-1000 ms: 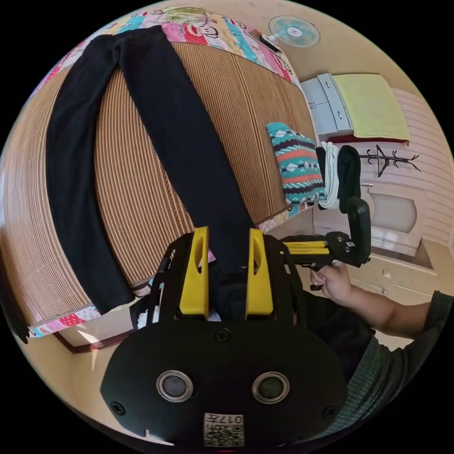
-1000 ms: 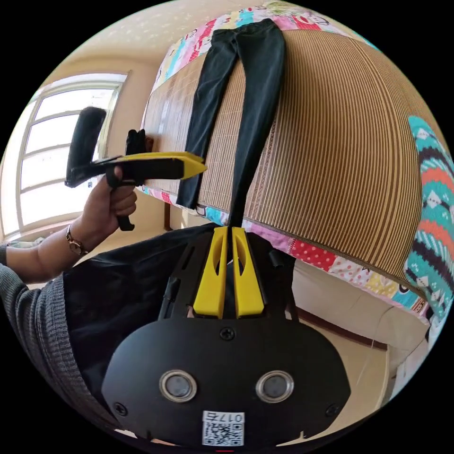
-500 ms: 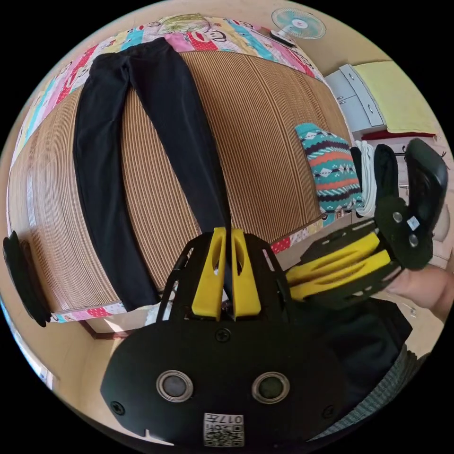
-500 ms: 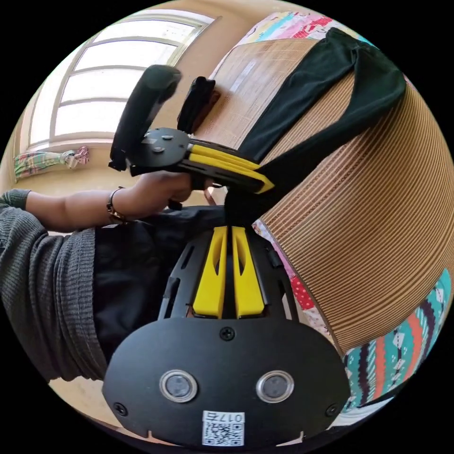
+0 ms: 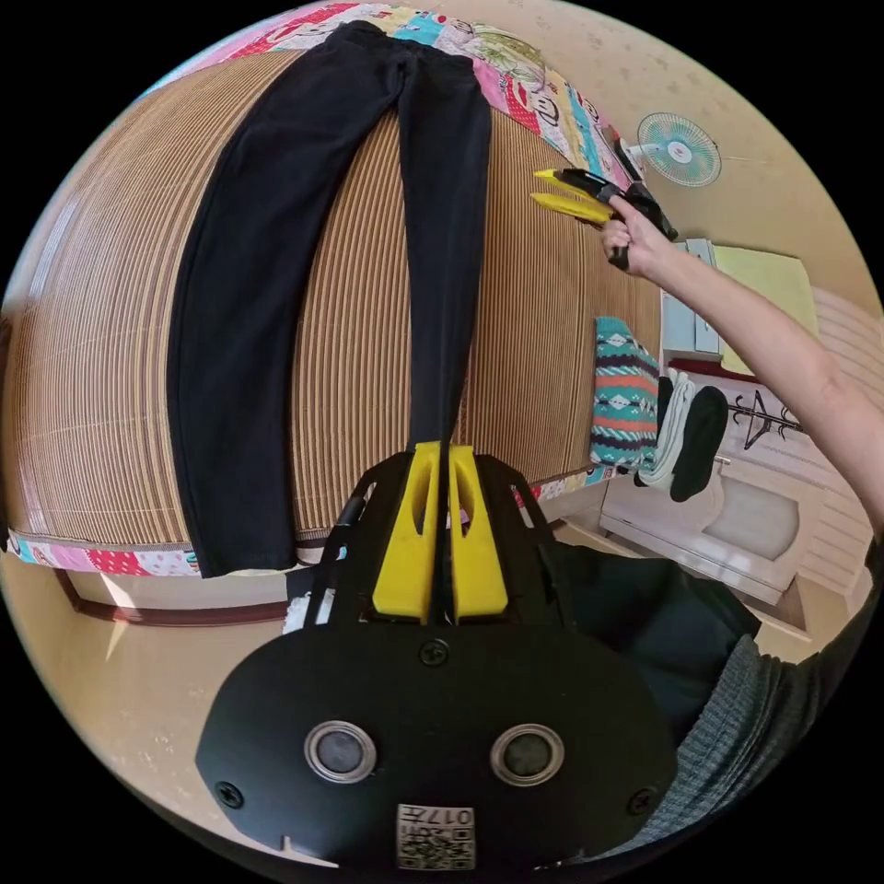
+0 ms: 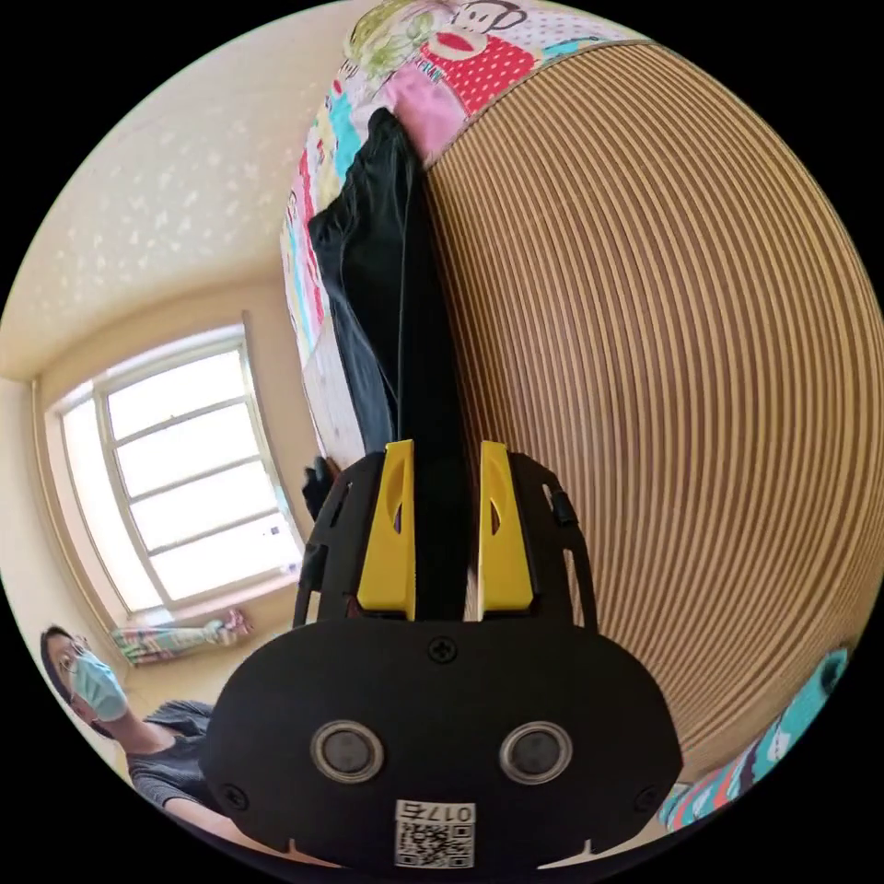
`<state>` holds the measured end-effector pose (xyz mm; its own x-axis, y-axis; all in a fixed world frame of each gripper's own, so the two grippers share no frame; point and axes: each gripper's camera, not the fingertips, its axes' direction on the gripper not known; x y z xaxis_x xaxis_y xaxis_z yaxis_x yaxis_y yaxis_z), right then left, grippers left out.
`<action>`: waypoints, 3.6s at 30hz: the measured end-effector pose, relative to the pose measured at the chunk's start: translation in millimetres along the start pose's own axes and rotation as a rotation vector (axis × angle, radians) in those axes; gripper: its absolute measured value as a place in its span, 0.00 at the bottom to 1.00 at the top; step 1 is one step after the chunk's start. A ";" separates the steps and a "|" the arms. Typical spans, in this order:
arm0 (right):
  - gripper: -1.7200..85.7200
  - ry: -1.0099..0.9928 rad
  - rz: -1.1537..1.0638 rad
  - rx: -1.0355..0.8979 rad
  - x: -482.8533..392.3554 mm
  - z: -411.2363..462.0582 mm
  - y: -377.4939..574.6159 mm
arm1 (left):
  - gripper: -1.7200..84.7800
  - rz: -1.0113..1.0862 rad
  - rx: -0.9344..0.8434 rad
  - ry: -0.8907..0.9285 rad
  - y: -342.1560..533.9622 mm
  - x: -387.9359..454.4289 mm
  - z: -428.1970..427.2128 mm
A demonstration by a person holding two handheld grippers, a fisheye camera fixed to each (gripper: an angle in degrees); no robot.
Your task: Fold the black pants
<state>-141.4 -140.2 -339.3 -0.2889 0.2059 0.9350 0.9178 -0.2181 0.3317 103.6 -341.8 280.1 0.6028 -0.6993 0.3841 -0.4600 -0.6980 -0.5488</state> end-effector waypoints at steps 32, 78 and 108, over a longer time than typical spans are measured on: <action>0.05 0.494 -0.576 -0.014 -295.2 312.6 -152.9 | 0.01 -0.334 0.178 0.177 35.8 -200.1 -129.0; 0.04 0.106 -0.048 -0.176 33.7 231.8 220.8 | 0.02 0.056 -0.207 0.376 -27.3 -180.2 -255.9; 0.13 -0.266 -0.075 -0.039 105.5 175.6 -4.4 | 0.11 0.089 -0.041 0.487 -250.5 -110.9 -302.2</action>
<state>-128.1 50.0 -264.2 -0.2694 0.4646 0.8435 0.8841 -0.2279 0.4079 -45.1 -136.0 599.4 0.1895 -0.7406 0.6447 -0.5273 -0.6306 -0.5695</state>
